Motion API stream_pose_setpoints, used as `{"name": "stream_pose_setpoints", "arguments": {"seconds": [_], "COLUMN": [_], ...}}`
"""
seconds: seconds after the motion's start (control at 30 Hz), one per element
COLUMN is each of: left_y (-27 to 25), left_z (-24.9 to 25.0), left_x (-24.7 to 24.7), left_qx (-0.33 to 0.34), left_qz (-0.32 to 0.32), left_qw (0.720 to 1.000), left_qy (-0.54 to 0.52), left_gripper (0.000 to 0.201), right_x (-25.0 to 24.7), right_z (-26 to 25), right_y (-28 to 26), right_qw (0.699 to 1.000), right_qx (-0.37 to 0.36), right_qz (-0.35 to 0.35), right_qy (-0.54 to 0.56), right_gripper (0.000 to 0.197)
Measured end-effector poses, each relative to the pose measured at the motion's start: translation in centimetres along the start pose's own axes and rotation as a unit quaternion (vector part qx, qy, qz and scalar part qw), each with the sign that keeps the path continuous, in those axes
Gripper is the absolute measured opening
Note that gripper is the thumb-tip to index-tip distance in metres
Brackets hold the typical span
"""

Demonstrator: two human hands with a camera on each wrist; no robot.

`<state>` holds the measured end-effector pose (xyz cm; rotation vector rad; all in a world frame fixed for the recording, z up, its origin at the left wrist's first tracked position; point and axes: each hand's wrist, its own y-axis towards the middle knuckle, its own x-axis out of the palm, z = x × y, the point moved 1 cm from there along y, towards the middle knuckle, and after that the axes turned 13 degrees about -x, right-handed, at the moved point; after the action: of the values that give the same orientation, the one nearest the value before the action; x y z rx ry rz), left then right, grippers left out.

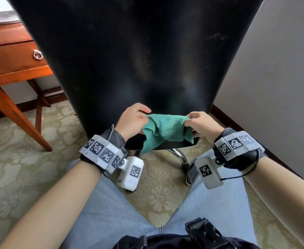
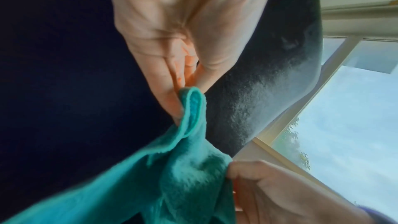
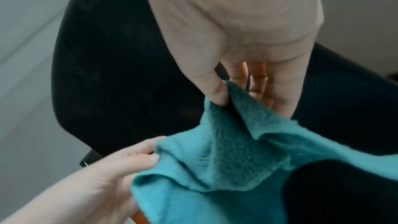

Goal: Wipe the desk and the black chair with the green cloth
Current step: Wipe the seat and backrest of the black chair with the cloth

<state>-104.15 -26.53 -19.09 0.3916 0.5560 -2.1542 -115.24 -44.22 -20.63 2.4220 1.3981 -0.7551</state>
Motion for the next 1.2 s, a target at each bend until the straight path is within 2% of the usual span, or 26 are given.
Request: {"name": "stream_pose_setpoints", "arguments": {"seconds": [0.07, 0.2, 0.23, 0.3, 0.37, 0.4, 0.47, 0.53, 0.6, 0.77, 0.87, 0.97, 1.03, 1.1, 1.2], "left_y": [-0.3, -0.7, -0.8, -1.0, -1.4, -1.7, -2.3, -2.7, -3.0, -2.3, -1.8, -0.9, 0.0, 0.8, 1.7], "left_z": [0.6, 1.1, 1.3, 1.8, 2.4, 2.7, 3.1, 3.3, 3.2, 1.6, 0.1, -1.8, -3.2, -4.2, -4.6], "left_x": [0.7, 1.2, 1.1, 0.5, -0.3, -0.7, -1.6, -2.7, -4.1, -8.1, -10.6, -13.1, -15.1, -17.7, -22.6], "left_qx": [0.005, 0.030, 0.031, 0.038, 0.056, 0.067, 0.082, 0.093, 0.102, 0.121, 0.116, 0.102, 0.105, 0.099, 0.101], "left_qz": [-0.011, -0.016, -0.010, 0.001, 0.003, 0.003, 0.003, 0.006, 0.013, 0.050, 0.038, 0.035, 0.057, 0.069, 0.075], "left_qw": [1.000, 0.999, 0.999, 0.999, 0.998, 0.997, 0.995, 0.993, 0.990, 0.984, 0.984, 0.977, 0.969, 0.965, 0.959], "left_qy": [-0.005, 0.020, 0.019, 0.017, 0.017, 0.025, 0.051, 0.076, 0.091, 0.122, 0.133, 0.184, 0.216, 0.234, 0.253], "left_gripper": [0.022, 0.019, 0.019, 0.019, 0.017, 0.016, 0.015, 0.015, 0.015, 0.021, 0.017, 0.065, 0.088, 0.095, 0.083], "right_x": [0.4, 1.3, 1.6, 2.0, 2.4, 2.6, 3.1, 3.7, 4.1, 4.9, 6.7, 8.8, 10.3, 12.0, 14.3], "right_z": [-0.8, -2.3, -2.5, -2.9, -3.7, -4.1, -5.0, -6.0, -7.0, -10.0, -11.8, -13.7, -15.2, -16.9, -20.4], "right_y": [-0.6, -1.3, -1.3, -1.4, -1.7, -1.8, -1.8, -1.7, -1.5, 0.2, 1.7, 3.8, 5.5, 6.7, 7.9], "right_qw": [0.993, 0.987, 0.990, 0.996, 0.981, 0.970, 0.961, 0.957, 0.946, 0.942, 0.938, 0.930, 0.922, 0.912, 0.901], "right_qx": [0.037, 0.027, 0.012, -0.054, -0.136, -0.164, -0.198, -0.241, -0.276, -0.303, -0.312, -0.321, -0.335, -0.354, -0.363], "right_qz": [-0.031, -0.066, -0.067, -0.070, -0.107, -0.131, -0.147, -0.123, -0.094, -0.044, -0.085, -0.122, -0.142, -0.164, -0.205], "right_qy": [0.108, 0.142, 0.127, 0.021, -0.090, -0.124, -0.121, -0.106, -0.144, -0.139, -0.125, -0.131, -0.130, -0.127, -0.124], "right_gripper": [0.014, 0.007, 0.023, 0.054, 0.063, 0.061, 0.046, 0.023, 0.011, 0.020, 0.020, 0.022, 0.022, 0.021, 0.022]}}
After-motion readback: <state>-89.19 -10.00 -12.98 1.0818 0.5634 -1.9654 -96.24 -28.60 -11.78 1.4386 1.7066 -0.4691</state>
